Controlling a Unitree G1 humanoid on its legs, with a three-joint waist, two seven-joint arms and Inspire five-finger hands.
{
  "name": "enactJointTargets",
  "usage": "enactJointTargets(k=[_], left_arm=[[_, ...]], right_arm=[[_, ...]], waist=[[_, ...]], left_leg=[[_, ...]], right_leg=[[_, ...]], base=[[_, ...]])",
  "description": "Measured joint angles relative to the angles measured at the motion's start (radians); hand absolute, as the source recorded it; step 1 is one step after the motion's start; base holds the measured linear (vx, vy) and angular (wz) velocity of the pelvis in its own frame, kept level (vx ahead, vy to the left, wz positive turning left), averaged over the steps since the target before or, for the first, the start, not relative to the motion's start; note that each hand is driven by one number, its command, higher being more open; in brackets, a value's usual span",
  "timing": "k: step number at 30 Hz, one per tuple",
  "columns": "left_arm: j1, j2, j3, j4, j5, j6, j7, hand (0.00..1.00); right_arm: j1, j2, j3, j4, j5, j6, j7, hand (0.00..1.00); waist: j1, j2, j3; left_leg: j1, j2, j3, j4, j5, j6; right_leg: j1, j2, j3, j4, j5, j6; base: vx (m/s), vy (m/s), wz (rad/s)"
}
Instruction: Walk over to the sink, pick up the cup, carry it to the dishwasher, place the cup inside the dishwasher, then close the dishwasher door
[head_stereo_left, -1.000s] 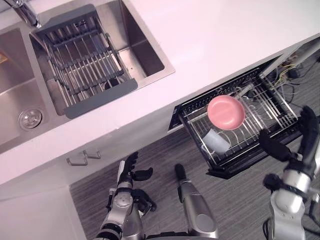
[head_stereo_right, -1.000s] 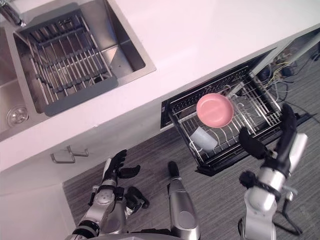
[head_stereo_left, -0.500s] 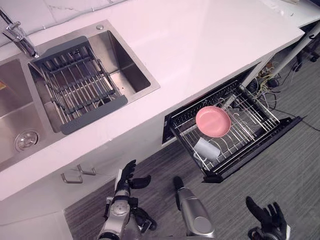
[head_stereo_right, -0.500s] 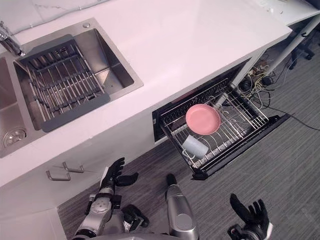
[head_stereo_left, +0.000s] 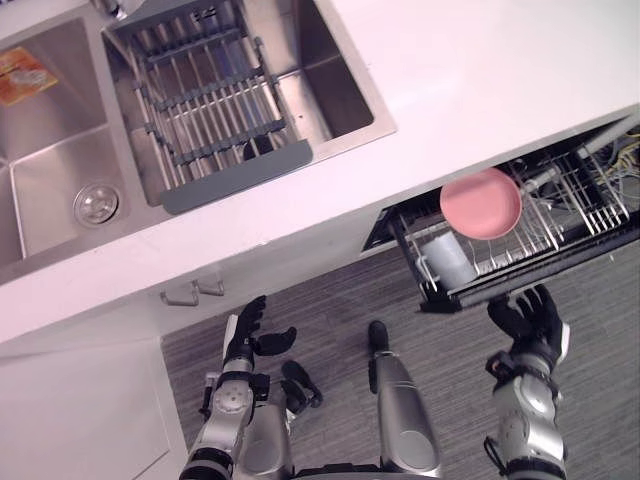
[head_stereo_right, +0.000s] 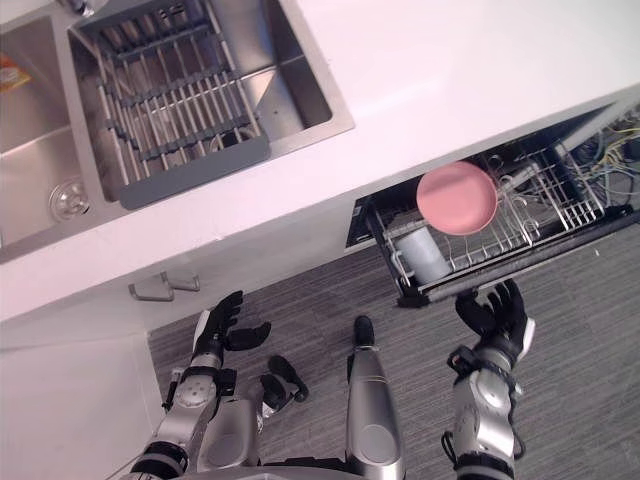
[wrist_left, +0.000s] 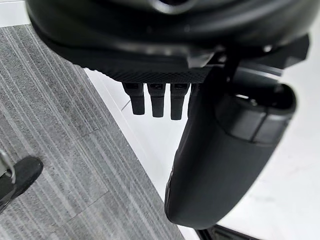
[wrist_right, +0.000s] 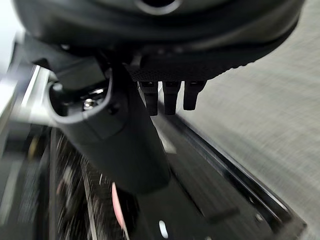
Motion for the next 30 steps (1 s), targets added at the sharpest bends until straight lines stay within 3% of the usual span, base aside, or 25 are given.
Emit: enactJointTargets(k=[5, 9, 15, 20, 22, 30], left_arm=[[-0.015, 0.001, -0.002, 0.0, 0.0, -0.009, 0.0, 0.9], [-0.039, 0.01, -0.031, 0.002, 0.0, -0.017, -0.001, 0.9], [-0.042, 0.011, -0.042, 0.003, 0.0, -0.024, -0.001, 0.9], [-0.04, 0.027, -0.041, 0.009, 0.001, -0.024, -0.001, 0.9], [-0.034, 0.044, -0.041, 0.017, 0.002, -0.024, -0.002, 0.9], [0.074, 0.077, 0.014, 0.083, 0.003, -0.005, -0.008, 0.9]], right_arm=[[-0.159, -0.1, 0.081, 0.008, -0.022, 0.051, -0.006, 0.9], [-0.251, -0.169, 0.171, 0.055, -0.058, 0.062, 0.007, 0.9], [-0.222, -0.182, 0.165, 0.074, -0.116, 0.061, 0.008, 0.9], [-0.102, -0.153, 0.211, 0.037, -0.208, -0.042, 0.101, 0.9], [-0.05, -0.101, 0.211, 0.043, -0.225, -0.065, 0.136, 0.9], [0.154, 0.006, 0.199, 0.238, -0.335, -0.066, 0.173, 0.9]], waist=[[0.012, 0.035, 0.018], [0.026, 0.037, 0.019], [0.017, 0.037, 0.019], [0.003, 0.022, 0.004], [0.002, 0.008, -0.014], [-0.004, -0.021, -0.17]], left_leg=[[-0.015, -0.014, -0.025, -0.029, 0.027, 0.0], [-0.035, -0.029, -0.077, -0.072, 0.076, -0.006], [-0.031, -0.047, -0.164, -0.109, 0.112, -0.01], [0.002, -0.051, -0.225, -0.148, 0.126, -0.033], [0.009, -0.055, -0.249, -0.176, 0.144, -0.043], [0.072, -0.07, -0.312, -0.24, 0.17, -0.029]], right_leg=[[-0.007, -0.01, -0.022, -0.003, 0.001, 0.0], [-0.012, -0.023, -0.067, -0.002, 0.002, -0.003], [0.027, -0.037, -0.132, -0.008, -0.002, -0.012], [0.103, -0.035, -0.191, -0.057, -0.003, -0.029], [0.125, -0.035, -0.217, -0.084, -0.002, -0.03], [0.249, -0.023, -0.298, -0.182, 0.002, -0.029]], base=[[0.02, -0.042, 0.17], [0.02, -0.096, 0.37], [-0.01, -0.07, 0.34], [-0.03, -0.054, 0.3], [0.01, -0.053, 0.31], [0.11, -0.017, 0.24]])
